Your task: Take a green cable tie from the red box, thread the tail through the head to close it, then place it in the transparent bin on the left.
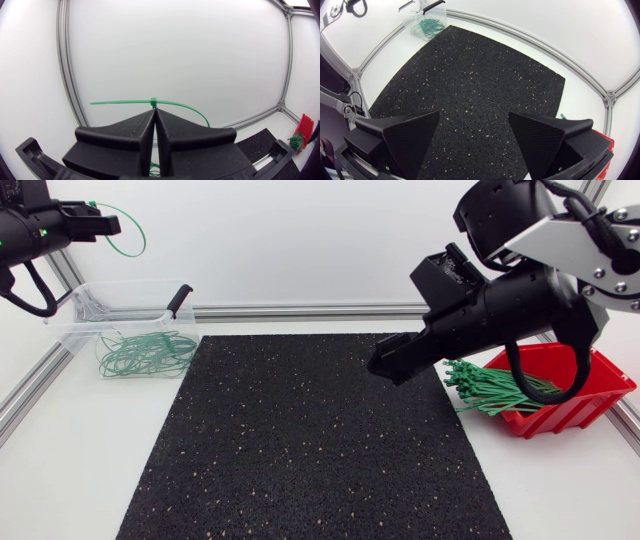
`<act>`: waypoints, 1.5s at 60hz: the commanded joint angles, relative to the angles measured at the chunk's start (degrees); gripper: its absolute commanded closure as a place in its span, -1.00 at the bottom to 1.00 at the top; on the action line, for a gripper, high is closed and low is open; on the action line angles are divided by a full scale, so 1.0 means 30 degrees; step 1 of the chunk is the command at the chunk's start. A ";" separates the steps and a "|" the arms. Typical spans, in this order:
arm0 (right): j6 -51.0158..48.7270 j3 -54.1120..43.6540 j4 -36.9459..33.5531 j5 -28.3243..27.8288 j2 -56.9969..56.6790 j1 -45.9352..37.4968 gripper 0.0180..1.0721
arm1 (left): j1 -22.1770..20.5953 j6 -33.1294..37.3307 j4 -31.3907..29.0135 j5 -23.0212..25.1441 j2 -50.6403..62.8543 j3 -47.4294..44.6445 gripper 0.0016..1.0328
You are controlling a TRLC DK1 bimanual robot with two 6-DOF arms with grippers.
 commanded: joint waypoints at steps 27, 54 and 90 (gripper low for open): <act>-0.0308 -0.2056 -0.0195 0.0826 -0.2293 0.0685 -0.92 | 0.1685 -0.1043 -0.6155 -0.2609 0.8712 0.7805 0.12; -0.1099 -0.2994 0.0831 0.1647 -0.4724 -0.2362 -0.92 | 0.0220 -0.0047 -0.3138 -0.2872 0.1124 -0.0779 -0.94; -0.2476 -1.1665 0.6807 0.3141 -1.4451 -0.7635 -0.92 | -0.1450 -0.0076 0.3044 -0.2785 -0.8954 -1.3347 -0.94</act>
